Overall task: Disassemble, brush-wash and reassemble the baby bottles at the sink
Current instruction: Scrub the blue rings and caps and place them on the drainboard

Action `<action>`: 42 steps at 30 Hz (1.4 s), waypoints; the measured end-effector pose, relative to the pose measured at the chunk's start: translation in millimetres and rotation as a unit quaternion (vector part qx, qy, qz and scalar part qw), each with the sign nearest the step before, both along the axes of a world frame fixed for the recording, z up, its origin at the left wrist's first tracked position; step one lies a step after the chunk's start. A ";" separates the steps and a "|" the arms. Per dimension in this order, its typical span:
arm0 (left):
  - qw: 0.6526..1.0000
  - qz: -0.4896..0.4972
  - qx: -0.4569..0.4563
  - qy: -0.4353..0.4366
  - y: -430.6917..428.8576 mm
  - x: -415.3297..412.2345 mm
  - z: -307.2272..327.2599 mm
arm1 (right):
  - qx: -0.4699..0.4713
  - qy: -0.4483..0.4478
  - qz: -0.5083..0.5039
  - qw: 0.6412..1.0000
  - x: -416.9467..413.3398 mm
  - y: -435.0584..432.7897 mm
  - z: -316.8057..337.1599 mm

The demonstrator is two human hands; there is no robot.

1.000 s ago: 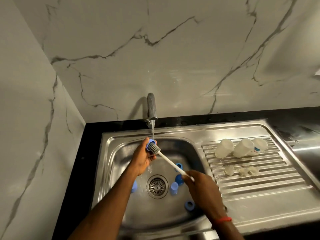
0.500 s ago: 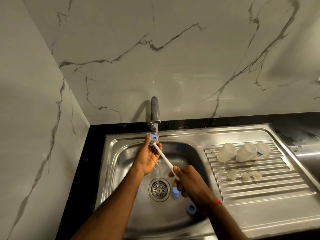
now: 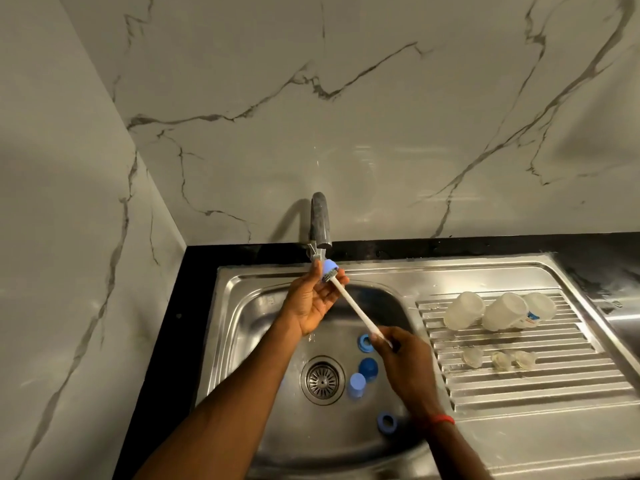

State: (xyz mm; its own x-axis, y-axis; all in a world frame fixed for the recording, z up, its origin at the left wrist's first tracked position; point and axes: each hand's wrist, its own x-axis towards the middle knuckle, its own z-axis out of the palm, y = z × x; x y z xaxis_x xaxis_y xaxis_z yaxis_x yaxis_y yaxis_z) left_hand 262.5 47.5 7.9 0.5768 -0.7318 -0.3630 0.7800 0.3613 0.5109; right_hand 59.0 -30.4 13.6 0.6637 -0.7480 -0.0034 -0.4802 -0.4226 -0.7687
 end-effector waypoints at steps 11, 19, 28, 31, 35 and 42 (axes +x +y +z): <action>0.998 0.017 0.055 0.005 2.3 -0.4 -10.0 | -0.024 0.019 -0.100 0.995 -4.6 3.6 0.8; 0.986 0.132 0.083 0.058 -0.1 -6.5 -13.8 | -0.360 0.061 0.015 0.931 -19.9 -3.0 -1.3; 0.990 0.076 0.107 0.059 28.6 -22.2 -15.5 | -0.346 0.044 0.053 0.936 -9.8 0.9 21.5; 0.978 0.121 0.152 0.074 45.3 -25.8 -24.2 | -0.369 0.049 0.078 0.925 -15.8 3.8 19.7; 0.970 0.097 0.219 0.029 64.9 -30.8 -31.7 | -0.408 0.065 0.114 0.904 -22.7 10.0 20.5; 0.971 0.202 0.093 0.093 74.0 -37.2 -12.1 | -0.430 0.117 0.173 0.878 -21.6 30.3 23.9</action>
